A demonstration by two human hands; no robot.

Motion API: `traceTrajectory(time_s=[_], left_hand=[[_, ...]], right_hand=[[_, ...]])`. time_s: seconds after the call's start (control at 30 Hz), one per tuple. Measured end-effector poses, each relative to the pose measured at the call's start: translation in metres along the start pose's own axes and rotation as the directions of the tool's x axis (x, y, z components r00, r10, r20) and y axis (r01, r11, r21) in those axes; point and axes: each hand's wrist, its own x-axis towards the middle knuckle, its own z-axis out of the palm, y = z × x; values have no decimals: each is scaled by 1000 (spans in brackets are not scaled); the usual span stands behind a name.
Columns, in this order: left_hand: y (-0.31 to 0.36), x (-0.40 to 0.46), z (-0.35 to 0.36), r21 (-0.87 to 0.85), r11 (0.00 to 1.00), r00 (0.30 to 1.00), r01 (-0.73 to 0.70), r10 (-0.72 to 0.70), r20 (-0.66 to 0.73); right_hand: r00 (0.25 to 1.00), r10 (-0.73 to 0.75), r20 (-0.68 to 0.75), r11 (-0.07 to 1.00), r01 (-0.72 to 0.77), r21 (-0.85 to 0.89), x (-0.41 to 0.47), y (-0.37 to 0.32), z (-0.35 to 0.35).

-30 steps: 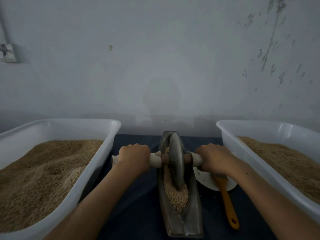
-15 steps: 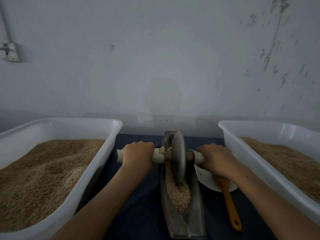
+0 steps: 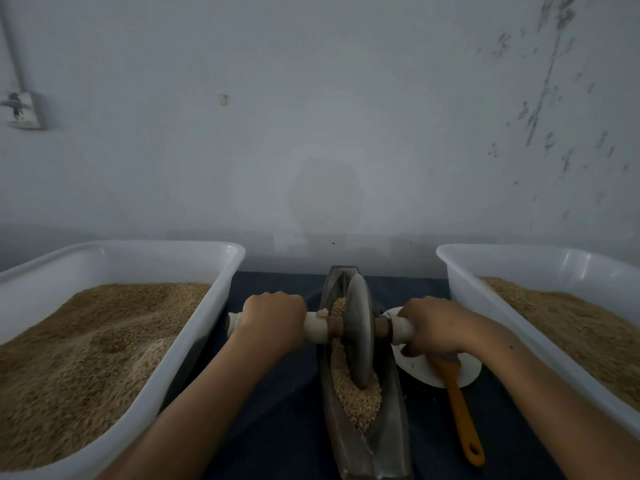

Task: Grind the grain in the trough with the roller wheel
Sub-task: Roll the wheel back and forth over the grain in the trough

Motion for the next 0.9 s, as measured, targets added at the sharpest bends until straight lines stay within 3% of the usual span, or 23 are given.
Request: traceTrajectory(time_s=[0.27,0.6,0.73,0.8,0.9], left_hand=[[2,6,5,-72,996,994,49,-55,-95],[0,2,0,-6,1000,1000,-2,2,18],[0,1,-1,0,1000,1000,-6,6,13],[0,2,0,-12,1000,1000,6,-6,-15],[1,4,2,-48,999,998,24,-27,-58]], right_hand=[[968,13,-251,1000,-15,-5,2,-4,11],[999,17,48,999,-18,32,0,0,0],[998,10,65,999,-13,44,3,1,0],[1000,13,11,1000,-13,24,4,1,3],[979,-5,-206,999,-3,-38,6,0,11]])
